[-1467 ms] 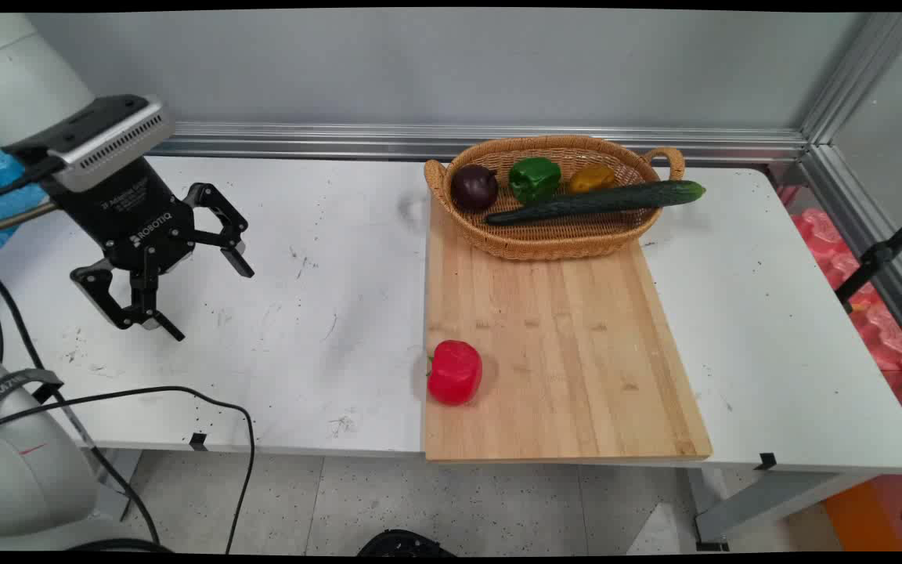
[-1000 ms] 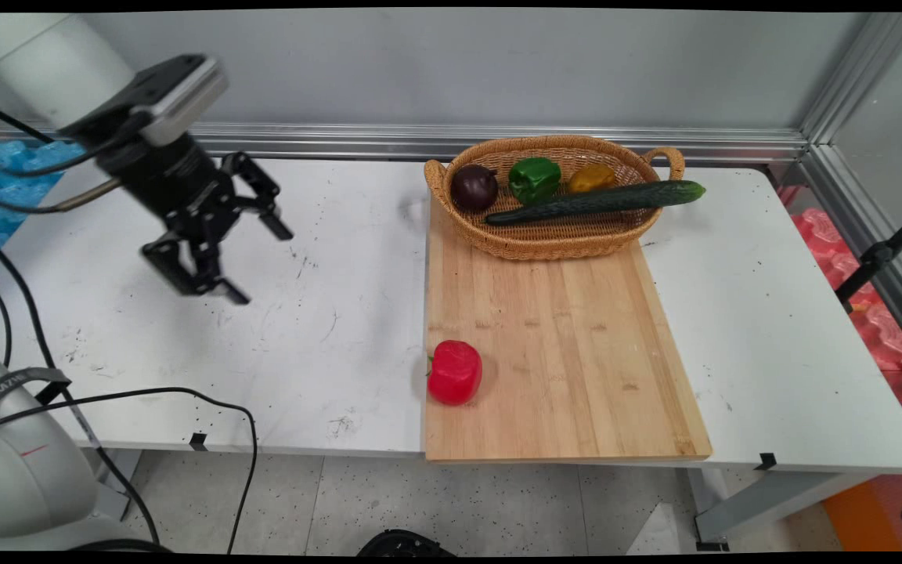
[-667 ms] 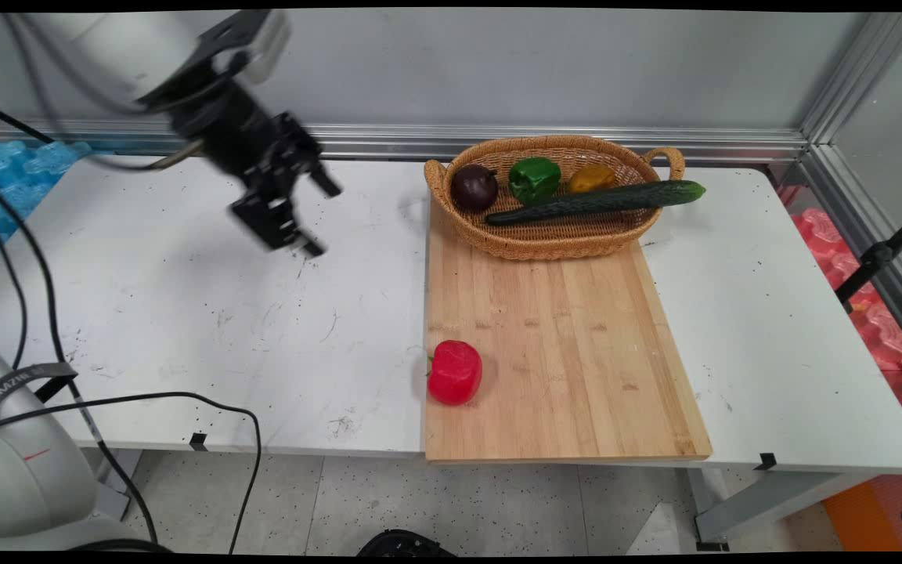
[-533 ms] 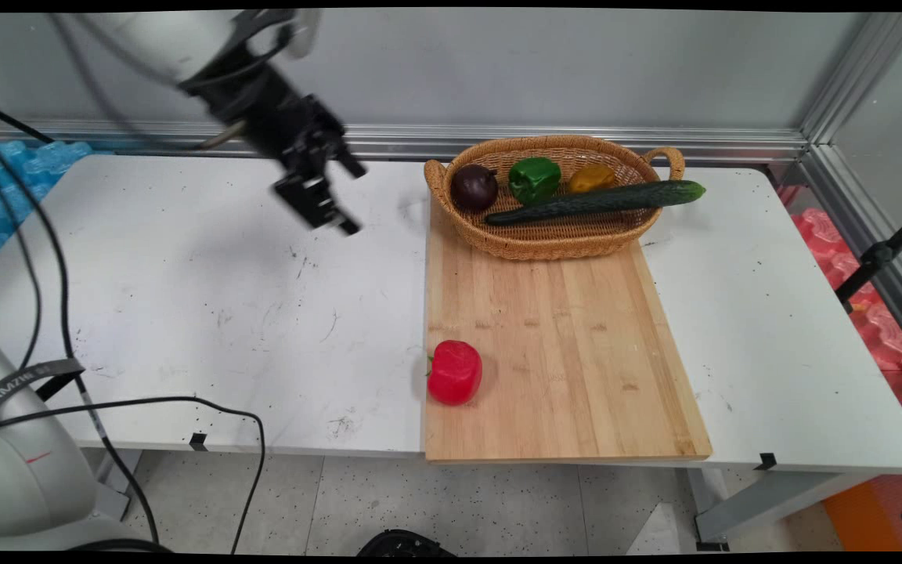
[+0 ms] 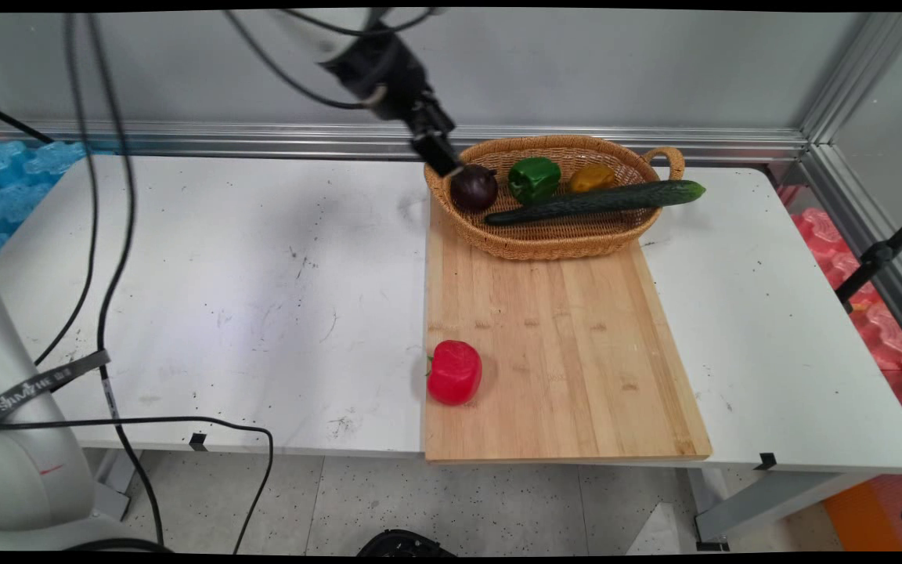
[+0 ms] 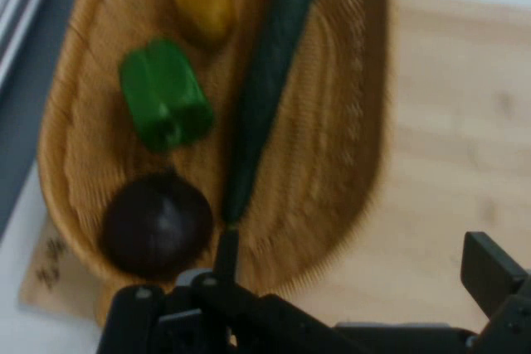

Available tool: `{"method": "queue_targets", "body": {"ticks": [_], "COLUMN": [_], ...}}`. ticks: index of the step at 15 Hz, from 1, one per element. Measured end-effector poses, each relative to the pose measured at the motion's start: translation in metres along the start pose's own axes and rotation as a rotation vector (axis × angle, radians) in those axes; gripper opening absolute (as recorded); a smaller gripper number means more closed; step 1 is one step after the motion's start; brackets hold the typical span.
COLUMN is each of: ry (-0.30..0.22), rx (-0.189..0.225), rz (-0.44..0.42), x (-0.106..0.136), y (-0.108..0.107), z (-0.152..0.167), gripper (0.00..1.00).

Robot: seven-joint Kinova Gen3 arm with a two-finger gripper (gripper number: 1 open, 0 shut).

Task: Pick up the cucumber from the vegetable basket

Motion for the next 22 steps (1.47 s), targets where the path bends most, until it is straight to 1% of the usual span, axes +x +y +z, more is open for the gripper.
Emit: {"method": "queue_targets", "body": {"ticks": [3,5,6,11,15,20,22], "ry": [0.018,0.023,0.024,0.016,0.003,-0.012,-0.017], "rx": [0.029,0.037,0.037,0.026,0.014,-0.003,-0.009], "rz": [-0.013,-0.01,-0.007,0.043,0.091,0.148,0.174], "x": [0.025,0.039,0.043,0.069,0.084,0.095,0.097], "y": [-0.008,-0.011,-0.012,-0.017,-0.02,-0.022,-0.022], "z": [0.039,0.065,0.074,0.143,0.192,0.228,0.238], "gripper": [1.0,1.0,1.0,1.0,1.0,1.0,1.0]}}
